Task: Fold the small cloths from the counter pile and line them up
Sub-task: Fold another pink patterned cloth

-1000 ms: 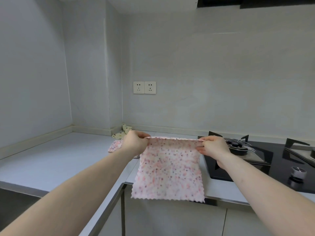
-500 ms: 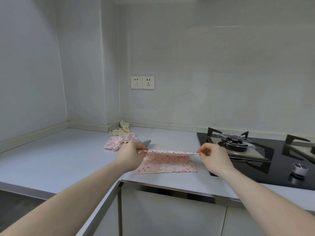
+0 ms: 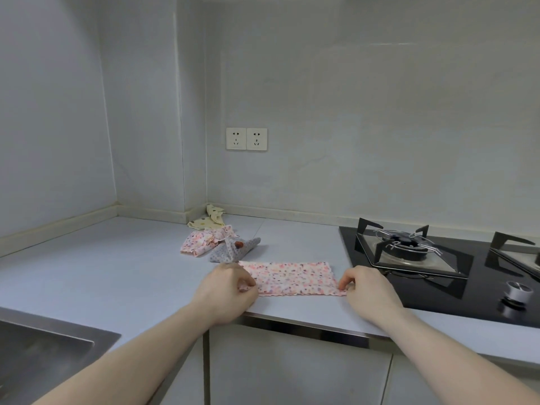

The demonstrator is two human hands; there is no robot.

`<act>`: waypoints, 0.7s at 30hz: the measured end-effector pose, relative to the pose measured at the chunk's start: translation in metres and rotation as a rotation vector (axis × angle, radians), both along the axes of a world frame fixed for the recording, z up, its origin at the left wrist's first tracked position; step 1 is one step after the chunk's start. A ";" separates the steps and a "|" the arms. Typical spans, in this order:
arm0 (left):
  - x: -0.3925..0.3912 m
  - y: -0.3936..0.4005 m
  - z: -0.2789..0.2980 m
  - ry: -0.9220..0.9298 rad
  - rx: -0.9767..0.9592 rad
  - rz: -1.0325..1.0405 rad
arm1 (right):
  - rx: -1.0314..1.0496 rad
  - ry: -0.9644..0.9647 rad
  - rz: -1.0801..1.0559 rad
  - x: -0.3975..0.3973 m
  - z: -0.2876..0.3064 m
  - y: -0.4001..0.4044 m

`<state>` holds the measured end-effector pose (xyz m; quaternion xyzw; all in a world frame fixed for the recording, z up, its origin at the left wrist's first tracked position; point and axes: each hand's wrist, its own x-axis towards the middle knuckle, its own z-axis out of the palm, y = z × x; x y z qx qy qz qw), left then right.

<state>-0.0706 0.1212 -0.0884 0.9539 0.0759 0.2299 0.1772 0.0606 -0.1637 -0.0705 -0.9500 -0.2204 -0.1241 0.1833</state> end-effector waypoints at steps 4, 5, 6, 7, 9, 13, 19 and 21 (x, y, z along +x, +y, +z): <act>0.000 0.002 -0.003 -0.078 -0.072 -0.008 | 0.212 0.059 -0.052 0.005 0.003 0.010; 0.000 0.002 -0.002 -0.079 -0.084 -0.016 | 0.228 0.072 -0.065 0.007 0.003 0.013; 0.000 0.003 -0.003 -0.073 -0.075 -0.027 | 0.202 0.091 -0.074 0.009 0.004 0.017; 0.000 0.004 -0.005 -0.060 -0.056 -0.037 | 0.147 0.117 -0.088 0.011 0.004 0.022; 0.001 0.005 -0.010 -0.051 -0.024 -0.056 | 0.059 0.155 -0.124 0.014 0.003 0.033; 0.000 0.004 -0.010 -0.081 -0.032 -0.076 | 0.045 0.267 -0.207 0.018 0.008 0.055; -0.004 -0.002 -0.005 -0.079 -0.090 -0.149 | 0.093 0.534 -0.227 0.012 0.032 0.067; -0.006 -0.002 -0.003 -0.063 -0.108 -0.167 | 0.129 0.574 -0.232 0.010 0.037 0.063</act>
